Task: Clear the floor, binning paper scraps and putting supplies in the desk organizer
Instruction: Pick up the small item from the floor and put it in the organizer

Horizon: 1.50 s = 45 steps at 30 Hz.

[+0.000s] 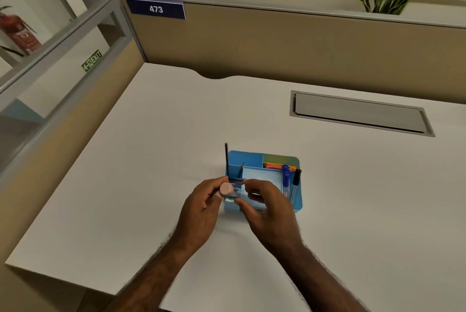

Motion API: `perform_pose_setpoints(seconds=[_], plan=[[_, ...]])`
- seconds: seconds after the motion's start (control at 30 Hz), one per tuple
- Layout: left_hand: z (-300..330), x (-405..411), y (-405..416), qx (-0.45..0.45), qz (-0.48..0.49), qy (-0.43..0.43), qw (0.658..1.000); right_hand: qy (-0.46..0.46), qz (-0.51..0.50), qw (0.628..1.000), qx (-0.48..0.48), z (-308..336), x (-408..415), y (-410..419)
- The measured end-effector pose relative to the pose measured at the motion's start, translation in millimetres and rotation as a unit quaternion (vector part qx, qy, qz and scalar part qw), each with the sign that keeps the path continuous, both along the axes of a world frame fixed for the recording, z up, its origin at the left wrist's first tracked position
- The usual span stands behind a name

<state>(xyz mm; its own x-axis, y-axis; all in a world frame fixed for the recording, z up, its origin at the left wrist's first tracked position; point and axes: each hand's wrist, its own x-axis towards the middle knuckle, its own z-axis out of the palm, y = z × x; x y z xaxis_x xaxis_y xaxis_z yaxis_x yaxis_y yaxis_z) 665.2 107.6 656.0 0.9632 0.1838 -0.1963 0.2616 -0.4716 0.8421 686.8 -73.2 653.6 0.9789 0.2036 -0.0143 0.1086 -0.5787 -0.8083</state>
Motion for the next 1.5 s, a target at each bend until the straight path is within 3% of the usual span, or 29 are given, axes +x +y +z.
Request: perform_pose_setpoints(seconds=[0.53,0.93,1.5], plan=[[3,9,0,-0.032,-0.018,-0.027,0.999,-0.006,-0.046,0.999,-0.006,2,-4,-4],[-1,10,8,0.024,-0.052,-0.073,0.996,0.019,-0.028,0.999,-0.008,2,2,19],[-11,13,8,0.036,-0.060,-0.047,0.996,-0.010,-0.037,0.999,-0.015,-4,-2,3]])
